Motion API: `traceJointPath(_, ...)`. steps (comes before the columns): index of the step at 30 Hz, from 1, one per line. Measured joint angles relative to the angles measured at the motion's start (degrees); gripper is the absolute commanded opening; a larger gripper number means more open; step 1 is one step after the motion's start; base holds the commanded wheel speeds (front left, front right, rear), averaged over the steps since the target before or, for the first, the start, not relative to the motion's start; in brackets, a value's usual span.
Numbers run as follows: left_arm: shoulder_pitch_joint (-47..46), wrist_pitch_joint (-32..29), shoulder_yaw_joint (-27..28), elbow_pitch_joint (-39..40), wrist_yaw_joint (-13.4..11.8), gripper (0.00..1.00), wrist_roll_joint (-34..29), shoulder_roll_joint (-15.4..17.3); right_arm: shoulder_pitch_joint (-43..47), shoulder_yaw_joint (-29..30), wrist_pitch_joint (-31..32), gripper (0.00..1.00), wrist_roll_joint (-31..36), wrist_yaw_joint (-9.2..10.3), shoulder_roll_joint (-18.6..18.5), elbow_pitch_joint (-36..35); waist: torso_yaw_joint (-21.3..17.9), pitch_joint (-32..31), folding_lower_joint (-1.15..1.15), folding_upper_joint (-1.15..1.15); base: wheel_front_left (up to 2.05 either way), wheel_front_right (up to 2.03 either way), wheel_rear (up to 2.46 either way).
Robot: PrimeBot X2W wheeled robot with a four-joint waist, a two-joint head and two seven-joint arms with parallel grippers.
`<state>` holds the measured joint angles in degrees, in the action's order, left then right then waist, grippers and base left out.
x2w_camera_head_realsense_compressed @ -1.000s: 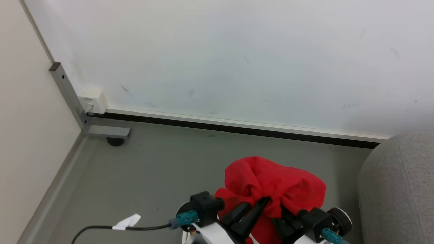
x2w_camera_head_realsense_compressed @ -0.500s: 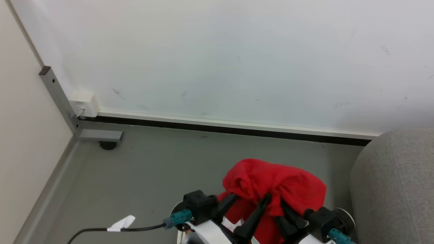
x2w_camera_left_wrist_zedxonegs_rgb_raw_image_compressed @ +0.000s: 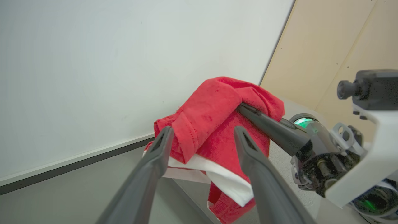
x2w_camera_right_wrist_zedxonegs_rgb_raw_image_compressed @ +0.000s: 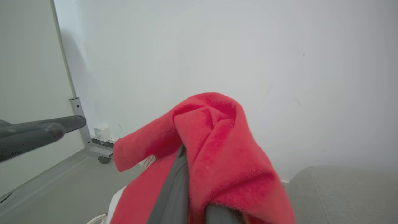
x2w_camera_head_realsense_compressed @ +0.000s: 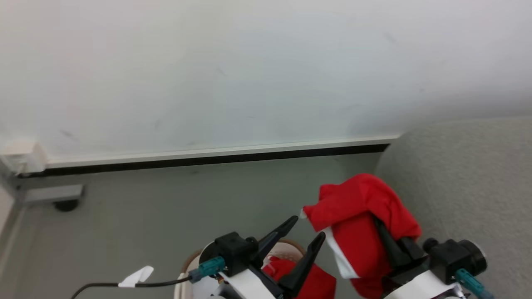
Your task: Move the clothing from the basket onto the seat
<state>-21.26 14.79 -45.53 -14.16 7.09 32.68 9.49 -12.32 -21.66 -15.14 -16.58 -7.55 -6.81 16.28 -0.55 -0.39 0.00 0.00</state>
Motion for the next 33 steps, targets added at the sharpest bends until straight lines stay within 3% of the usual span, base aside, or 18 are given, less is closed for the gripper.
traceJointPath(13, 0.8, 0.3, 3.9, 0.0, 0.2, 1.00, -6.1, -0.3, 4.4, 9.8, 0.0, 0.00, 3.7, 0.00, -4.7, -10.1, -15.2, 1.4, 0.00, 0.00, 0.00, 0.00, 0.00)
traceJointPath(19, 1.2, 0.3, 4.5, -1.1, 0.3, 1.00, -8.0, -0.7, 6.1, 11.1, 0.0, 0.00, 4.4, 0.00, -5.5, -12.9, -20.2, 1.9, 0.00, 0.00, 0.00, 0.00, 0.00)
traceJointPath(28, -0.1, 0.3, 3.1, -0.8, 0.3, 1.00, -9.0, -0.3, 5.8, 12.3, 0.0, 0.00, 1.4, 0.00, -5.6, -14.1, -21.3, 4.2, 0.00, 0.00, 0.00, 0.00, 0.00)
traceJointPath(33, -2.7, 0.3, 1.9, 0.5, 0.3, 1.00, -9.9, 2.0, -1.4, 13.1, 0.0, 0.00, -1.2, 0.00, -9.7, -12.6, -19.9, 8.2, 0.00, 0.00, 0.00, 0.00, 0.00)
